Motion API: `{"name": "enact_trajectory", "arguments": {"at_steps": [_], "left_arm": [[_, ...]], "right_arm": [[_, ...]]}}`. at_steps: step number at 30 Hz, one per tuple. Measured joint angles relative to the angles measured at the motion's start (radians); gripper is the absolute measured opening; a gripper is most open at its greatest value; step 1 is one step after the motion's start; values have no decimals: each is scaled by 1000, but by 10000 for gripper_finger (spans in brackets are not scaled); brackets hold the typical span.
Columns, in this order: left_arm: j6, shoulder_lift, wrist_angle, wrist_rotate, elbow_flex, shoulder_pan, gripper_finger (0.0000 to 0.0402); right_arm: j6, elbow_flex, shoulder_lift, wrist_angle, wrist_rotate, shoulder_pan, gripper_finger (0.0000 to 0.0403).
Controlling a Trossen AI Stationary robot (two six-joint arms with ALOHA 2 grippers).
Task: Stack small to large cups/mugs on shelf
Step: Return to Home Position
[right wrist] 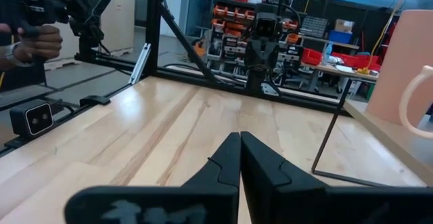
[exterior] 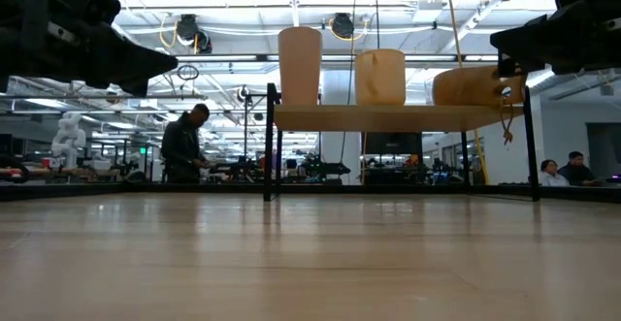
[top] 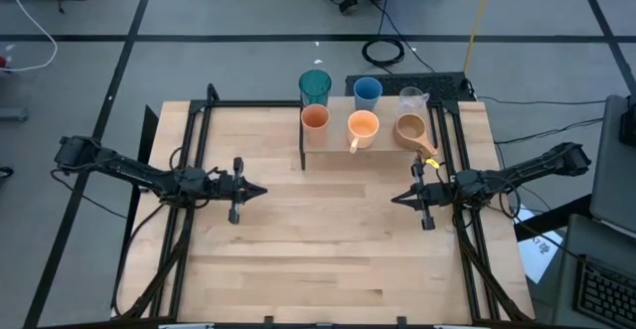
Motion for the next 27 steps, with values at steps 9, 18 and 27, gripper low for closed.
{"name": "enact_trajectory", "arguments": {"at_steps": [9,18,27], "left_arm": [[78,-105,-45,24,0,0,5],[73,-307,-287,11,0,0,3],[83,-470,-471,57,0,48,2]], "right_arm": [[0,0,-35,-29,0,0,0],[-41,0,-43,-49,0,0,0],[-40,0,-43,-50,0,0,0]]}}
